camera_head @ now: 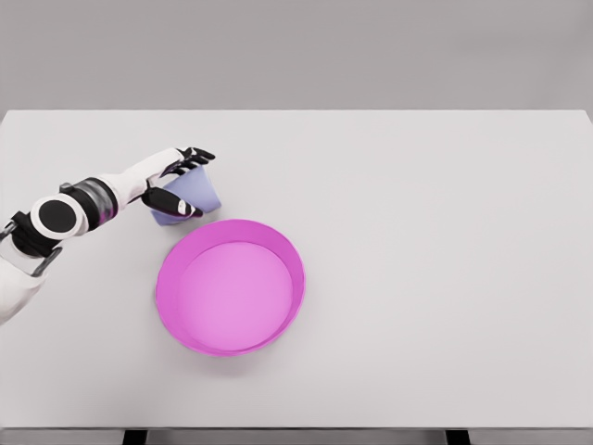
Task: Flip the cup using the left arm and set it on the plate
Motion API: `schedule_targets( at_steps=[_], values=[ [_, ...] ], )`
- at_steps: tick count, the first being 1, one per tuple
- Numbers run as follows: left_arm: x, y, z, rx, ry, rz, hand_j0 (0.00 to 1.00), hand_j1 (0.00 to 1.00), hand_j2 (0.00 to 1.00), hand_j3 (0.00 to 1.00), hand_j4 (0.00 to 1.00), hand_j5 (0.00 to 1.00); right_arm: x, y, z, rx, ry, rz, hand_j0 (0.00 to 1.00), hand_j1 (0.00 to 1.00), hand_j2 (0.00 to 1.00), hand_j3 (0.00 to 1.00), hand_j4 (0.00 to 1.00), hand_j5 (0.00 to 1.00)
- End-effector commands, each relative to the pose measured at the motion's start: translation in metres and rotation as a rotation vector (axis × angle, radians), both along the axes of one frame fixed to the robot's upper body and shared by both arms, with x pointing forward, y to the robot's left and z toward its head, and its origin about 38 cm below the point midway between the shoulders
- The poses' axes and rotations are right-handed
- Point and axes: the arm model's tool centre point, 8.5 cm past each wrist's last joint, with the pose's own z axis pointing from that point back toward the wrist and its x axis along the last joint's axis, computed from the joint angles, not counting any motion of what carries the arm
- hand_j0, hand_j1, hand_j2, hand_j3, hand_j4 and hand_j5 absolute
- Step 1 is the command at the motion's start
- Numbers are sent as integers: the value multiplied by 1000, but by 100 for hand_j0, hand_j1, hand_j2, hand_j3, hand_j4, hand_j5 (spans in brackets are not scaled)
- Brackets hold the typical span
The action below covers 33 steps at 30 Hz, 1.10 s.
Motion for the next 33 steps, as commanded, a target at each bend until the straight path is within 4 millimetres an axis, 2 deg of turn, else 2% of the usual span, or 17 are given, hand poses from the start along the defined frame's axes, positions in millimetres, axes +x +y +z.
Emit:
schedule_targets(
  at_steps=[1, 4, 8, 10, 13, 18, 20, 22, 27, 33],
  values=[
    [0, -1, 0, 0, -4, -2, 76, 76, 76, 76, 76, 76, -1, 0, 0, 0, 1, 1, 100, 100, 100, 100, 100, 100],
    [0, -1, 0, 0, -2, -2, 72, 72, 72, 72, 72, 72, -1, 0, 0, -1, 0, 1, 100, 100, 100, 100, 100, 100],
    [1, 2, -14, 25, 21, 13, 72, 72, 72, 72, 72, 72, 0, 0, 0, 0, 0, 1, 100, 100, 100, 100, 100, 100],
    [1, 1, -14, 25, 22, 11, 72, 72, 72, 72, 72, 72, 0, 0, 0, 0, 0, 1, 100, 100, 100, 100, 100, 100],
    [1, 1, -12, 17, 21, 11, 63, 63, 63, 63, 63, 63, 0, 0, 0, 0, 0, 1, 100, 100, 100, 100, 100, 100],
    [-2, -2, 15, -47, -89, -87, 60, 60, 60, 60, 60, 60, 0, 0, 0, -1, -2, 1, 100, 100, 100, 100, 100, 100],
    [-4, 11, 39, -80, -157, -113, 60, 60, 60, 60, 60, 60, 0, 0, 0, 0, 0, 1, 100, 100, 100, 100, 100, 100],
    [-7, 19, 49, -99, -190, -134, 60, 60, 60, 60, 60, 60, 0, 0, 0, 0, 0, 1, 100, 100, 100, 100, 100, 100],
    [-12, 18, 62, -191, -241, -203, 60, 60, 60, 60, 60, 60, 0, 0, 0, 0, 0, 1, 100, 100, 100, 100, 100, 100],
    [-41, 5, 76, -427, -322, -331, 61, 61, 61, 61, 61, 61, 0, 0, 0, -1, -2, 1, 100, 100, 100, 100, 100, 100]
  ],
)
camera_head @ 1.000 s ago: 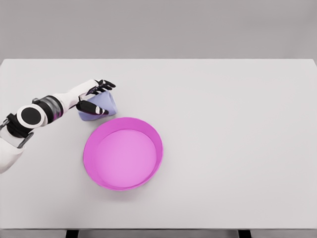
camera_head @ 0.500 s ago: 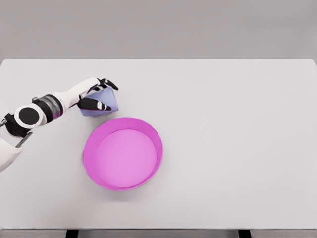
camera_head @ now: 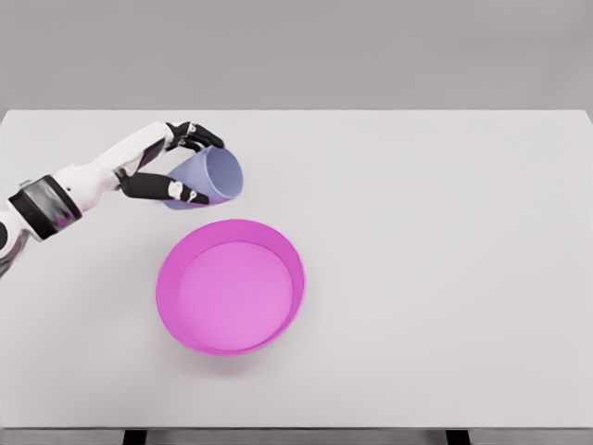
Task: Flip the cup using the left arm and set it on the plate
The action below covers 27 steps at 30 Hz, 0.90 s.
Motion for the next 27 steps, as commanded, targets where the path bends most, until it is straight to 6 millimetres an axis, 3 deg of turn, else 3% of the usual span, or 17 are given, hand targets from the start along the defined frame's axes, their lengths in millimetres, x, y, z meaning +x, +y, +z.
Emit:
schedule_targets(
  at_steps=[1, 4, 13, 27],
  values=[
    [-8, -2, 23, -96, -69, -66, 61, 61, 61, 61, 61, 61, 0, 0, 0, 0, -2, 1, 100, 100, 100, 100, 100, 100],
    [-17, 5, 33, -168, -83, -103, 61, 61, 61, 61, 61, 61, -1, 0, 0, 0, 1, 1, 100, 100, 100, 100, 100, 100],
    [-45, 1, 13, -452, -64, -218, 61, 61, 61, 61, 61, 61, 0, 0, 0, 0, -2, 1, 100, 100, 100, 100, 100, 100],
    [-66, -2, -21, -510, -1, -228, 61, 61, 61, 61, 61, 61, -1, 0, 0, 0, 1, 1, 100, 100, 100, 100, 100, 100]
  ],
)
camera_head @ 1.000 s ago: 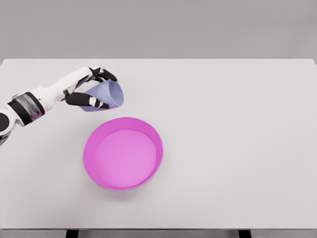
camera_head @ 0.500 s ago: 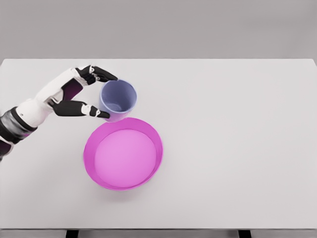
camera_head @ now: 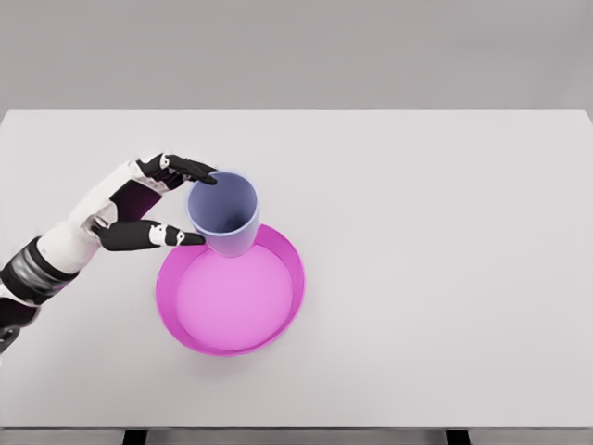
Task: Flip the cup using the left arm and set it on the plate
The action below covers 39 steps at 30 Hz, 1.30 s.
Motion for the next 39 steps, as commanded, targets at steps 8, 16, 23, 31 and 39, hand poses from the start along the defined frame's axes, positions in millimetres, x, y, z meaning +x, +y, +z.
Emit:
schedule_targets(
  at_steps=[8, 16, 23, 31, 39],
  values=[
    [-8, 1, -12, -9, 27, -5, 61, 61, 61, 61, 61, 61, 1, 0, 0, -1, -3, 1, 100, 100, 100, 100, 100, 100],
    [-13, 1, -21, 4, 55, -2, 61, 61, 61, 61, 61, 61, 0, 0, 0, -1, -2, 1, 100, 100, 100, 100, 100, 100],
    [-19, 0, -31, 9, 78, 1, 61, 61, 61, 61, 61, 61, 1, 0, 0, 0, -2, 1, 100, 100, 100, 100, 100, 100],
    [-20, -6, -41, 38, 89, 3, 62, 62, 62, 62, 62, 62, 0, 0, 0, -1, -2, 1, 100, 100, 100, 100, 100, 100],
    [-12, 6, -54, 62, 121, 49, 62, 62, 62, 62, 62, 62, 1, 0, 0, 0, -2, 1, 100, 100, 100, 100, 100, 100]
  ],
)
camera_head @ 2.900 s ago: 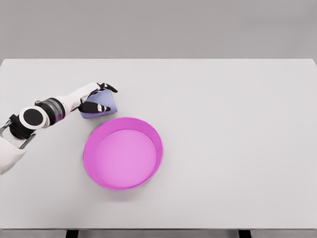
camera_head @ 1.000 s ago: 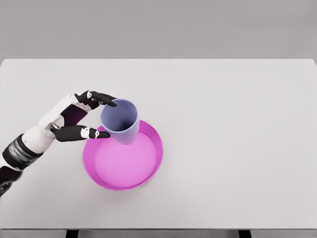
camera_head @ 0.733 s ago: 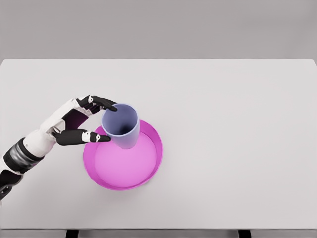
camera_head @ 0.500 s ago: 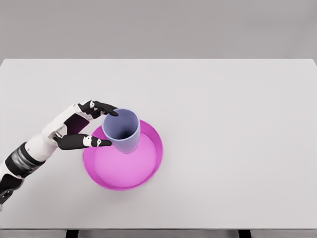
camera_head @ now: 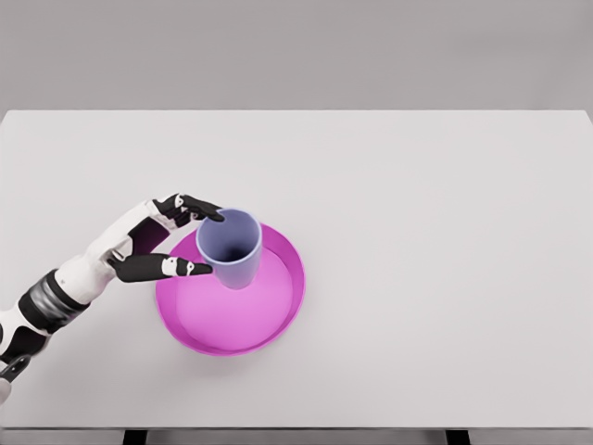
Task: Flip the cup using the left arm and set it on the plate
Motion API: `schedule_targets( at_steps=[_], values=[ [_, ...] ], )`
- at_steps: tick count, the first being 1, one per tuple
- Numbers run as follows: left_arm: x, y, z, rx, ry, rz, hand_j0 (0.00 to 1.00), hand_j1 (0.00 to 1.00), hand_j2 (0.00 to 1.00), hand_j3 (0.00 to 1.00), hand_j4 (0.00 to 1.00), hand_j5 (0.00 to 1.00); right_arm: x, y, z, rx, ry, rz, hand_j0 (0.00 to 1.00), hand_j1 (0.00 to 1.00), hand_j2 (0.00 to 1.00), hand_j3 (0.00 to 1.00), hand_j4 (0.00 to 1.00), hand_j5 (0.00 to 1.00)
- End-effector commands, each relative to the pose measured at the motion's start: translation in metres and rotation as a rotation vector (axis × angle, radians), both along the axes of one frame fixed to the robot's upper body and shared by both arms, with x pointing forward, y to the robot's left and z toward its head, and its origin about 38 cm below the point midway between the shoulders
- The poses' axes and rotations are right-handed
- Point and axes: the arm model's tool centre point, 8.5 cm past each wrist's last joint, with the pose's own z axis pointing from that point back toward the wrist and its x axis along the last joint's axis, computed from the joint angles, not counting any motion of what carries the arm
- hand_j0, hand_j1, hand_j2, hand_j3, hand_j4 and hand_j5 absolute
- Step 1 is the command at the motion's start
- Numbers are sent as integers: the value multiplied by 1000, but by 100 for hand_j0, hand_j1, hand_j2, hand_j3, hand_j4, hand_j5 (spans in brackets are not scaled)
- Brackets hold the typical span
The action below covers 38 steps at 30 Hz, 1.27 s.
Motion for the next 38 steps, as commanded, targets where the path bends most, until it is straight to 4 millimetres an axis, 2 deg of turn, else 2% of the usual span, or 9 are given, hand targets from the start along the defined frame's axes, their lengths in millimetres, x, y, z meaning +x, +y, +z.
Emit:
schedule_targets(
  at_steps=[1, 8, 10, 13, 27, 29, 32, 34, 38],
  values=[
    [1, 2, -5, -1, 14, 10, 62, 62, 62, 62, 62, 62, -1, 0, 0, -1, 0, 1, 100, 100, 100, 100, 100, 100],
    [-3, -2, -9, 8, 23, -1, 64, 64, 64, 64, 64, 64, 0, 0, 0, 1, 0, 0, 100, 100, 100, 100, 100, 100],
    [-3, -2, -9, 13, 21, -3, 86, 86, 86, 86, 86, 86, 0, 0, 0, 0, 0, 1, 100, 100, 100, 100, 100, 100],
    [-2, -1, -7, 14, 18, -3, 97, 97, 97, 97, 97, 97, 0, 0, 0, 0, 0, 1, 100, 100, 100, 100, 100, 100],
    [-3, 2, -7, 22, 19, -2, 100, 100, 100, 100, 100, 100, -1, 0, 0, 1, 2, 0, 100, 100, 100, 100, 100, 100],
    [-2, 17, 7, 66, -16, -5, 100, 100, 100, 100, 100, 100, 0, 0, 0, 0, 0, 1, 100, 100, 100, 100, 100, 100],
    [1, 56, 57, 235, -175, -82, 100, 100, 100, 100, 100, 100, 0, 0, 0, -1, -2, 1, 100, 100, 100, 100, 100, 100],
    [8, 57, 72, 342, -227, -226, 100, 100, 100, 100, 100, 100, -1, 0, 0, 0, 1, 1, 100, 100, 100, 100, 100, 100],
    [12, 58, 75, 349, -236, -223, 100, 100, 100, 100, 100, 100, 0, 0, 0, -1, -2, 1, 100, 100, 100, 100, 100, 100]
  ],
)
